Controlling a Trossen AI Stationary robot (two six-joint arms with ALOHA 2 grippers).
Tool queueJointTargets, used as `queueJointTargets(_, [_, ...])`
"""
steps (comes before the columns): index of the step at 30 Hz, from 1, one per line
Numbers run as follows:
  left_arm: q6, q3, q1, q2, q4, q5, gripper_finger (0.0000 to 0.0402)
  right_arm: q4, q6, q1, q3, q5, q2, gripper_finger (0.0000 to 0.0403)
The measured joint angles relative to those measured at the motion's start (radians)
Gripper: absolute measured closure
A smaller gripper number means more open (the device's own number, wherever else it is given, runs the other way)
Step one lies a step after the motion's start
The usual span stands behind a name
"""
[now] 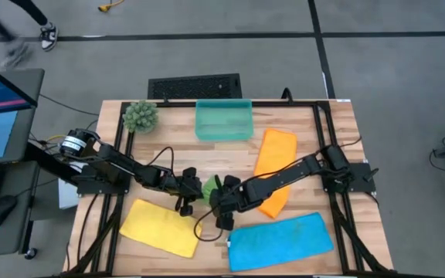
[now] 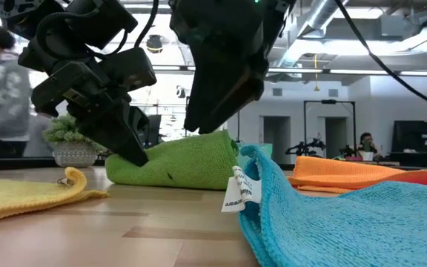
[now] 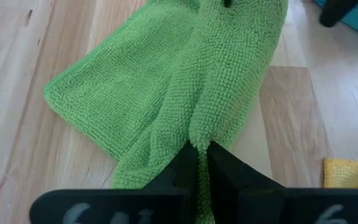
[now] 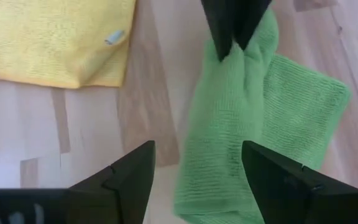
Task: Roll microfiber towels into tight, uniform cylinder then place into a basket
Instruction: Roll the green towel
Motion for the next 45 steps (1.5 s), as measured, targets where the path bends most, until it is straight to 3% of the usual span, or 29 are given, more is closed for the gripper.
queueJointTargets(7, [0.0,0.0,0.0,0.0,0.001,0.001,0.0391,0.015,0.017,0.011,0.001,-0.021,0.09,0.0138])
queueJointTargets(16, [0.003,0.0,0.0,0.0,-0.005,0.014,0.0386,0.012,0.168,0.007,0.013,-0.056,0.139,0.0143])
queueJointTargets(21, [0.003,0.0,0.003,0.0,-0.007,0.014,0.0352,0.002,0.193,0.007,0.011,-0.056,0.141,0.0196])
queueJointTargets(26, [-0.006,0.0,0.036,-0.001,-0.008,0.023,0.0299,-0.002,0.214,0.008,0.01,-0.056,0.142,0.0295])
queueJointTargets(30, [-0.025,0.0,0.081,-0.001,-0.008,0.111,0.0265,-0.002,0.214,0.008,0.01,-0.059,0.142,0.0365])
queueJointTargets(36, [-0.04,0.001,0.163,-0.01,-0.03,0.253,0.0246,0.024,0.238,0.008,0.008,-0.084,0.143,0.037])
queueJointTargets(45, [0.174,-0.001,0.222,-0.163,-0.126,0.178,0.0245,0.077,0.266,0.029,0.007,-0.141,0.143,0.0368])
